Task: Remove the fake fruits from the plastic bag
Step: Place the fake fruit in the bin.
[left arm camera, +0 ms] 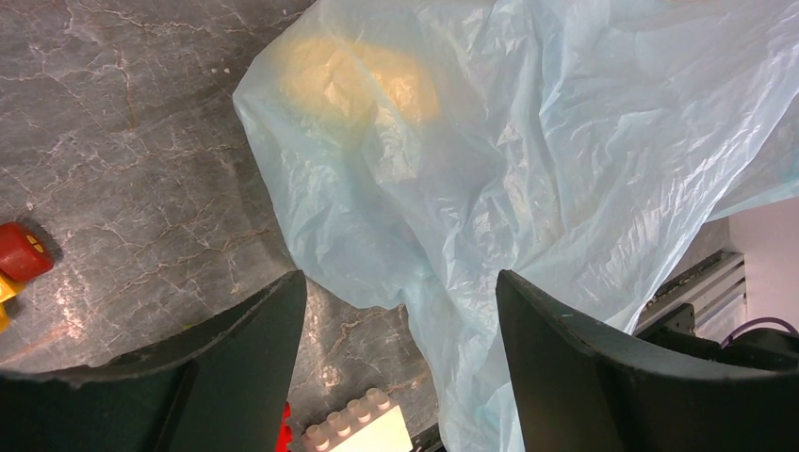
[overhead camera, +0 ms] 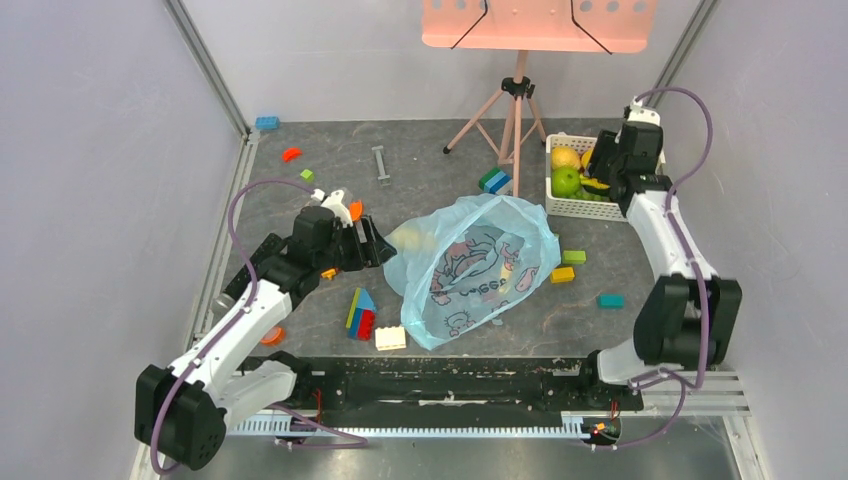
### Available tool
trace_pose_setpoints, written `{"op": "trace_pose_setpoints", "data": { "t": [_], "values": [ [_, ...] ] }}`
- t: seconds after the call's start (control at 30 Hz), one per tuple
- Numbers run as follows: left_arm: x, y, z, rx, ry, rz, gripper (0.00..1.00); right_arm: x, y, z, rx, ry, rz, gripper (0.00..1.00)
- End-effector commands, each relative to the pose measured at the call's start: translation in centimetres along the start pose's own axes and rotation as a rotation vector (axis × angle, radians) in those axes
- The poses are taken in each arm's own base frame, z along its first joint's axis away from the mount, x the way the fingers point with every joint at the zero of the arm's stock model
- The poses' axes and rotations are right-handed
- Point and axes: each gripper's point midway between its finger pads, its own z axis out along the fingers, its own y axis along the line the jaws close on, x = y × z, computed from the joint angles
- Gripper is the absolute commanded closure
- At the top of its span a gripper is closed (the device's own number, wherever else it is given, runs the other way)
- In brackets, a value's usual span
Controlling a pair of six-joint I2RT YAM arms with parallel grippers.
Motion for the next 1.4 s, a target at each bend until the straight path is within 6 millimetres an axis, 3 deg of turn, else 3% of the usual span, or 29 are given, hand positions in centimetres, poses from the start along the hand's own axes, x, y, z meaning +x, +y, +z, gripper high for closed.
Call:
{"op": "trace_pose_setpoints", "data": {
  "t": [0.0,0.3,0.67,0.87,1.07,1.23,1.37],
  "values": [
    [-1.1,-0.9,-0.5,0.029,-0.024,0.052,0.19,-4.5,1.7,3.0,-0.065,-0.114,0.038,0.67],
    [-0.8,-0.9,0.0,0.033,-0.010,0.040,0.20,-6.4,1.0,9.3,0.035,-0.135,0.063,0.67],
    [-0.8,-0.7,-0.1,0.022,-0.013,0.047,0.19,-4.1,1.1,13.8,0.056,-0.066,0.046,0.65],
    [-0.7,-0.5,-0.1,0.014,-0.013,0.046,0.19,-3.1,0.9,14.6,0.067,-0.040,0.036,0.61],
    [-0.5,-0.4,0.0,0.014,-0.004,0.042,0.19,-2.7,0.8,14.4,0.064,-0.032,0.026,0.36],
    [-0.3,-0.3,0.1,0.015,0.000,0.037,0.18,-3.9,0.7,13.0,0.061,-0.074,0.019,0.18],
    [-0.3,-0.3,0.3,0.014,0.003,0.035,0.18,-5.3,0.4,10.9,0.070,-0.110,0.011,0.14]
  ]
}}
